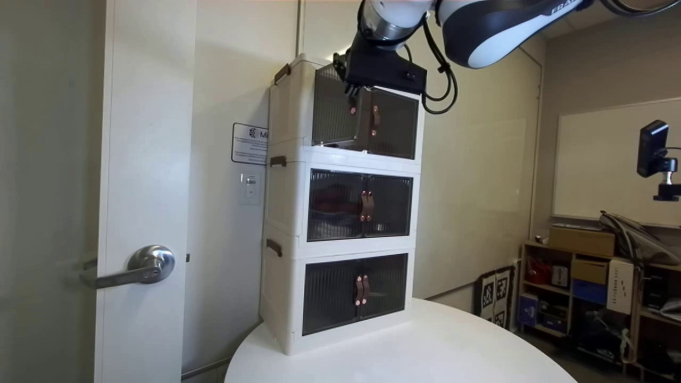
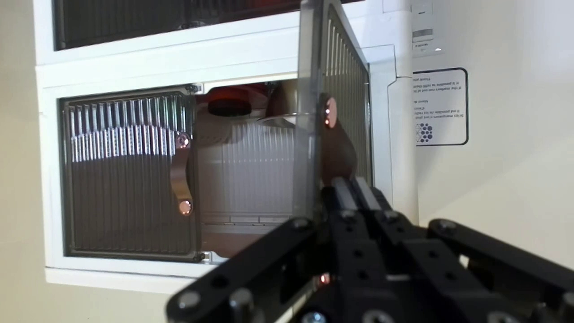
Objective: Open the left and right top cabinets, respectively
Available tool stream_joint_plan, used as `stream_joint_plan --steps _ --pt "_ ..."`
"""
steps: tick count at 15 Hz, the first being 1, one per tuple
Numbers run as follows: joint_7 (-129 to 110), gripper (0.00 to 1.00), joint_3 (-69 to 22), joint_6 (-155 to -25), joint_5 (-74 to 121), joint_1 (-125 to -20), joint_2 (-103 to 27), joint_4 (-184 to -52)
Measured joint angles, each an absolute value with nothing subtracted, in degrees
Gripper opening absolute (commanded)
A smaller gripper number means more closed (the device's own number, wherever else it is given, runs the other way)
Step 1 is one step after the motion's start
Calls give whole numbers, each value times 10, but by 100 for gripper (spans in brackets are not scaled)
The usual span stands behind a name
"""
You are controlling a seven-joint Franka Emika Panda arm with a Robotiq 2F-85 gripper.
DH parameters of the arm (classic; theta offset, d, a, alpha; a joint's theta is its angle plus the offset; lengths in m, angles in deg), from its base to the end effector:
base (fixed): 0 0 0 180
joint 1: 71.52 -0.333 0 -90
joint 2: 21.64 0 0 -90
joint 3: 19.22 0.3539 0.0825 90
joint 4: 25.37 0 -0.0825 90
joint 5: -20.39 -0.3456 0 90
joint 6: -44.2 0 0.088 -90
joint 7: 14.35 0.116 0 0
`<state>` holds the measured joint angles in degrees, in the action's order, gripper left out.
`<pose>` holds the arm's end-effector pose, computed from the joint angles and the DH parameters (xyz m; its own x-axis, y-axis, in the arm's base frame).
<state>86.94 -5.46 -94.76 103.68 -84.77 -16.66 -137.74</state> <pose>0.4874 0.2437 0.6224 0.2571 -0.1402 0.9562 -0.2994 -0.9523 -0.0591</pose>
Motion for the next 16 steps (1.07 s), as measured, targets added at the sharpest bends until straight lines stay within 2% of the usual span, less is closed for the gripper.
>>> stream_joint_plan --steps 7,9,16 --pt "861 88 -55 -967 1037 -847 -175 -1364" --pt "855 100 -55 -970 1037 -847 -179 -1356" --pt "845 100 -54 -974 1037 -847 -192 -1335"
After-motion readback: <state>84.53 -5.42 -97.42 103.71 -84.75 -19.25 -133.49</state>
